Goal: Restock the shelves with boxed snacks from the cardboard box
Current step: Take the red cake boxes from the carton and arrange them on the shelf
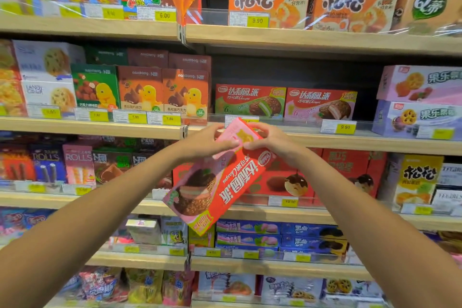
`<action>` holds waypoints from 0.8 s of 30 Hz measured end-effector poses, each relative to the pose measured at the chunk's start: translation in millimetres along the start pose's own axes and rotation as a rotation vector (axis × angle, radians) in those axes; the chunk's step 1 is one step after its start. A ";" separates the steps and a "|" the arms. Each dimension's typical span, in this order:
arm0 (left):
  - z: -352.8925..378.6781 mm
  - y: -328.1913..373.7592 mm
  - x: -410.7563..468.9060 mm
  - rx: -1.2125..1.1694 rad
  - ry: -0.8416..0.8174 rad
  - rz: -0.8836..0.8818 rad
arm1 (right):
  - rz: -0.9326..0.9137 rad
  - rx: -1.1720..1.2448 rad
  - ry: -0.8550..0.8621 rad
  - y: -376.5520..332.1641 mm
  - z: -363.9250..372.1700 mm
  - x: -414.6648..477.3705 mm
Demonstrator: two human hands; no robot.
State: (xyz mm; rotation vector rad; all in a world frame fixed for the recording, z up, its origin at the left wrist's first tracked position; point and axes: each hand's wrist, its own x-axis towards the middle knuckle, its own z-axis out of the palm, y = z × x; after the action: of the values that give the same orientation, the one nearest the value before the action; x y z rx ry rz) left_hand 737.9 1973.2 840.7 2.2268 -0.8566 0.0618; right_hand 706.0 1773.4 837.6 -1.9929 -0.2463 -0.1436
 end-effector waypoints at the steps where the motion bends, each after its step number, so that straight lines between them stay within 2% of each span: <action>1: -1.4 5.9 1.7 -0.013 -0.062 0.044 | -0.049 -0.088 -0.010 -9.2 -0.2 0.8; 4: -8.3 9.7 2.1 -0.086 -0.125 0.102 | -0.158 -0.299 -0.049 -30.3 -1.3 -1.7; 8: -7.5 -0.6 1.2 -0.243 -0.023 0.055 | -0.248 -0.407 0.023 -38.8 -7.9 -2.5; 10: -6.6 -9.6 1.8 -0.392 0.085 0.022 | -0.290 -0.286 0.156 -38.2 -11.7 -1.0; 13: -9.4 -22.5 5.1 -0.743 0.325 -0.050 | -0.274 -0.096 0.312 -31.9 -20.8 1.6; 17: -17.3 -23.1 7.4 -1.049 0.532 -0.147 | -0.216 -0.059 0.371 -19.1 -29.9 1.8; 20: -18.1 -22.6 12.4 -1.195 0.664 -0.129 | -0.194 -0.058 0.406 -14.1 -37.3 -1.1; 24: -5.1 -14.7 18.4 -1.350 0.751 -0.158 | -0.098 0.036 0.357 -8.9 -39.2 1.1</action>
State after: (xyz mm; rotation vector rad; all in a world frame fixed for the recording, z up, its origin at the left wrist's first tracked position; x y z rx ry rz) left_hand 762.0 1973.7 840.6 0.8458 -0.1360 0.1687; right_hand 705.3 1741.5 862.2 -1.8816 -0.1146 -0.5478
